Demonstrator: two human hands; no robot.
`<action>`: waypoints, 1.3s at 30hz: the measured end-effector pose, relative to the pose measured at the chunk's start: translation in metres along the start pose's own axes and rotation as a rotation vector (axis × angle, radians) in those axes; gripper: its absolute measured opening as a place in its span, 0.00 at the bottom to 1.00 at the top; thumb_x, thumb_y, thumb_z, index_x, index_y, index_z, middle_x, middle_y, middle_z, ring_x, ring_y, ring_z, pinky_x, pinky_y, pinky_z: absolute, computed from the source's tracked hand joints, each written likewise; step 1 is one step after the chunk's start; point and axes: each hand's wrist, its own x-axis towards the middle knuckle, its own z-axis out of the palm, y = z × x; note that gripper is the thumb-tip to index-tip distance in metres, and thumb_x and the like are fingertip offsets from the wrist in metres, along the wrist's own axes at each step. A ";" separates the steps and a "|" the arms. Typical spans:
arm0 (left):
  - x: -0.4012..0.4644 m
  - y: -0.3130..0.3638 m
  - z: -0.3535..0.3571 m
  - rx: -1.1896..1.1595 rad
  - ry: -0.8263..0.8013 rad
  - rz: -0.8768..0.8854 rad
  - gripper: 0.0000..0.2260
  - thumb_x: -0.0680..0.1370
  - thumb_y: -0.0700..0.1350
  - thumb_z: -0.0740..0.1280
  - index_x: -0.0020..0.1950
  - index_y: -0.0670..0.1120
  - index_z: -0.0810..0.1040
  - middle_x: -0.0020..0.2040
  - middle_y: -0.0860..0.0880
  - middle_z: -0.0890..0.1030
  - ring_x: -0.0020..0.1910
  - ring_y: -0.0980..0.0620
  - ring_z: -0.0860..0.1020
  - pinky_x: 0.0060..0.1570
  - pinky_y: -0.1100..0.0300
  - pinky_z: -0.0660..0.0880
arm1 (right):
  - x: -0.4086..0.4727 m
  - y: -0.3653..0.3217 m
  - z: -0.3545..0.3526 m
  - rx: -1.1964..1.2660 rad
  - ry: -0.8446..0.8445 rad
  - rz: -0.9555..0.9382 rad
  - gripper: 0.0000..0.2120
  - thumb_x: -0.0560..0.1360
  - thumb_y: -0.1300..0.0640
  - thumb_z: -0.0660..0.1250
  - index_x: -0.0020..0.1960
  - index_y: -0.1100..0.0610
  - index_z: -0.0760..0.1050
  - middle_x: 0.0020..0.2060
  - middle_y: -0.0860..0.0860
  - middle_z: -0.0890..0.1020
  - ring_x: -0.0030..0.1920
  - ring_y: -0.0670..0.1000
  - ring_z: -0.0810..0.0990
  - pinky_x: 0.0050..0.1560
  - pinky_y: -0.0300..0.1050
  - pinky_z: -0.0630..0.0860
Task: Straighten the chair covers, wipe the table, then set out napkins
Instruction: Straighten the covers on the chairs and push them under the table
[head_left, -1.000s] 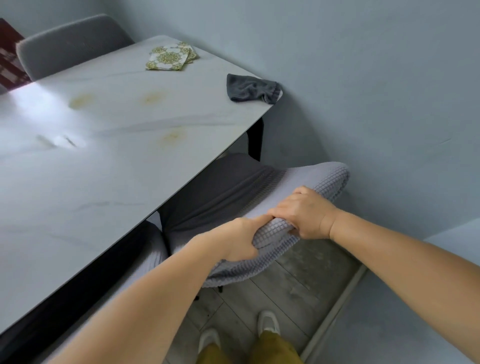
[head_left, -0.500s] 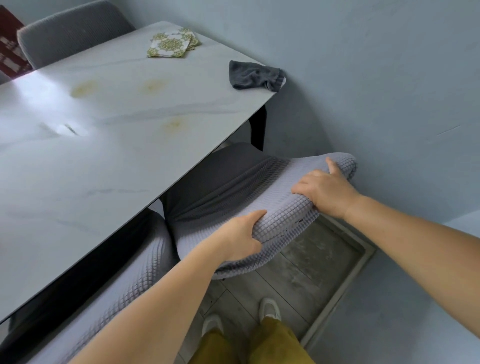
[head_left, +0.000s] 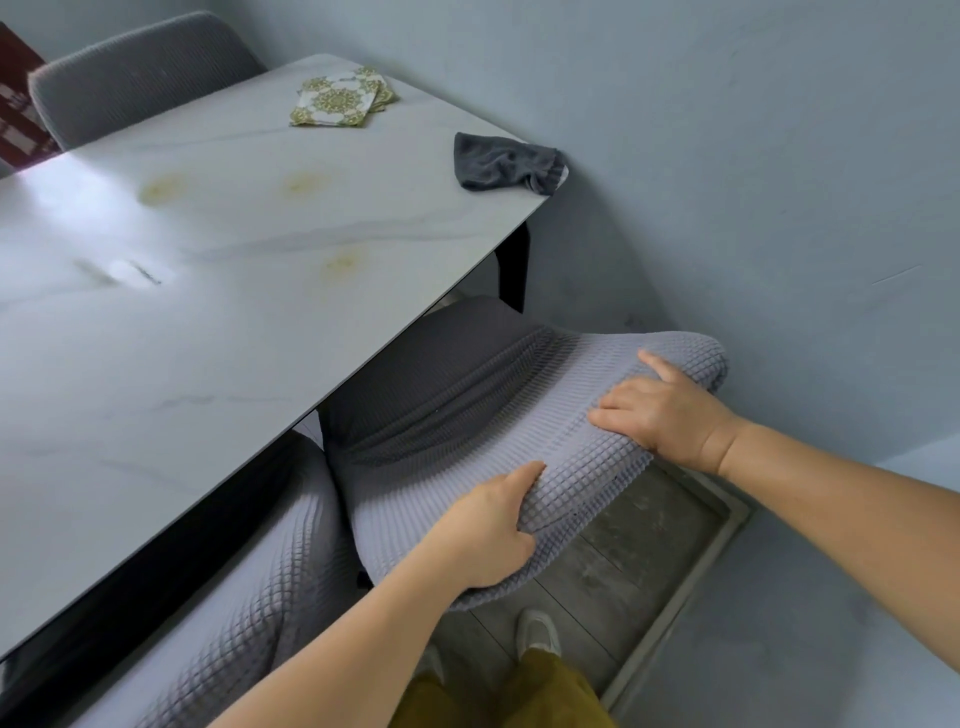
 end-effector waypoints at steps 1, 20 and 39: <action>0.000 0.001 0.000 0.003 0.007 -0.001 0.32 0.76 0.42 0.62 0.77 0.51 0.51 0.73 0.49 0.65 0.69 0.49 0.66 0.66 0.59 0.65 | 0.000 0.002 0.000 -0.009 0.000 -0.004 0.13 0.67 0.67 0.65 0.45 0.54 0.83 0.36 0.51 0.83 0.35 0.52 0.83 0.54 0.71 0.70; 0.020 0.006 -0.044 0.492 0.373 -0.151 0.28 0.76 0.50 0.65 0.70 0.52 0.53 0.56 0.49 0.74 0.48 0.46 0.78 0.42 0.53 0.74 | 0.080 0.061 -0.005 0.029 0.025 -0.018 0.21 0.62 0.73 0.72 0.51 0.55 0.81 0.40 0.53 0.84 0.42 0.56 0.83 0.58 0.75 0.63; 0.024 0.000 -0.048 0.435 0.395 -0.143 0.13 0.75 0.46 0.66 0.51 0.49 0.61 0.46 0.49 0.76 0.42 0.45 0.78 0.37 0.54 0.71 | 0.074 0.051 0.003 0.132 0.190 0.193 0.16 0.59 0.72 0.75 0.42 0.56 0.82 0.38 0.54 0.84 0.43 0.58 0.82 0.59 0.77 0.59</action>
